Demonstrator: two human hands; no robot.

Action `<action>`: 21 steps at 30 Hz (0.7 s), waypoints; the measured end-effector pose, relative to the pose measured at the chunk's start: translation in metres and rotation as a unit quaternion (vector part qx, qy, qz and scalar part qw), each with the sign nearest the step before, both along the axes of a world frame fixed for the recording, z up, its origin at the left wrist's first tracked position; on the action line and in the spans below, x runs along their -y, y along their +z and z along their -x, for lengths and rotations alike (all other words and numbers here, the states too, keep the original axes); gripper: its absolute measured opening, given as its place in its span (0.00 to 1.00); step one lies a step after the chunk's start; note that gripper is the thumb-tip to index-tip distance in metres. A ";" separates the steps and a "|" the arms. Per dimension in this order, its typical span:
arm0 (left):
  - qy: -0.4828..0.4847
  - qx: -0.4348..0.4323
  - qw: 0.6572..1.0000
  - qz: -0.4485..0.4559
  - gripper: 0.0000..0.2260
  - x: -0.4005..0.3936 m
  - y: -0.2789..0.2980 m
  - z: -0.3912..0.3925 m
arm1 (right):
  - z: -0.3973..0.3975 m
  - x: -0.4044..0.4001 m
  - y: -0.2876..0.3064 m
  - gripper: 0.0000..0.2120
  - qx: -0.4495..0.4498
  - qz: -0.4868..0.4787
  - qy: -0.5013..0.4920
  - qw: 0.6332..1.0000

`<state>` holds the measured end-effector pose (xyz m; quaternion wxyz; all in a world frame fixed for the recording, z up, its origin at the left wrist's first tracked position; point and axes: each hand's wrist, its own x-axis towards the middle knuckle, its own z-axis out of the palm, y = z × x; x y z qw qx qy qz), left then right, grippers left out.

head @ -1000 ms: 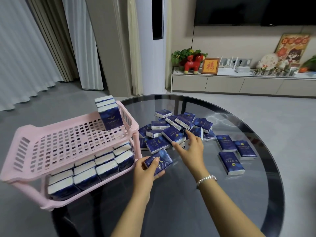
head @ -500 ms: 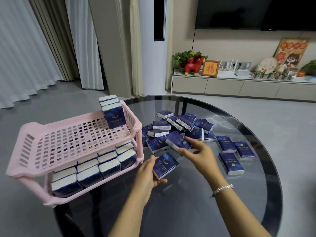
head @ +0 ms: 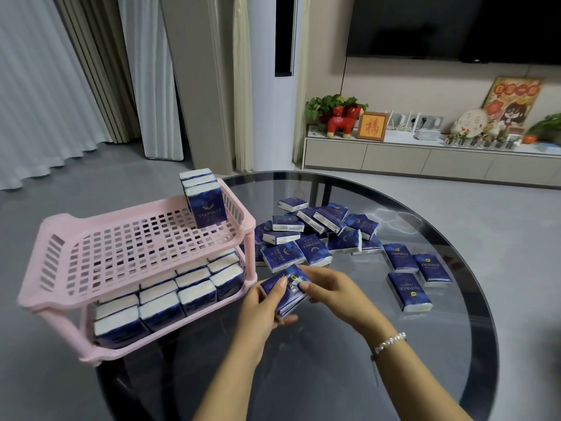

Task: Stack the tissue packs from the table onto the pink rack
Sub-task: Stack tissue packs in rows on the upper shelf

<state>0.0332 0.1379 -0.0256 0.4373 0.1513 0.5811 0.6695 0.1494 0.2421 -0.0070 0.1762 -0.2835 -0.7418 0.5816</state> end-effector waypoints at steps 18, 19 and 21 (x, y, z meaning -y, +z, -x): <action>0.057 0.010 0.998 0.016 0.10 -0.012 -0.020 0.011 | 0.040 -0.061 -0.047 0.16 0.058 -0.020 -0.346 0.936; 0.058 0.001 0.998 0.020 0.11 -0.012 -0.020 0.010 | 0.038 -0.060 -0.049 0.15 0.041 -0.008 -0.351 0.935; 0.061 -0.021 0.998 0.019 0.11 -0.010 -0.018 0.008 | 0.031 -0.057 -0.051 0.13 -0.006 0.037 -0.362 0.931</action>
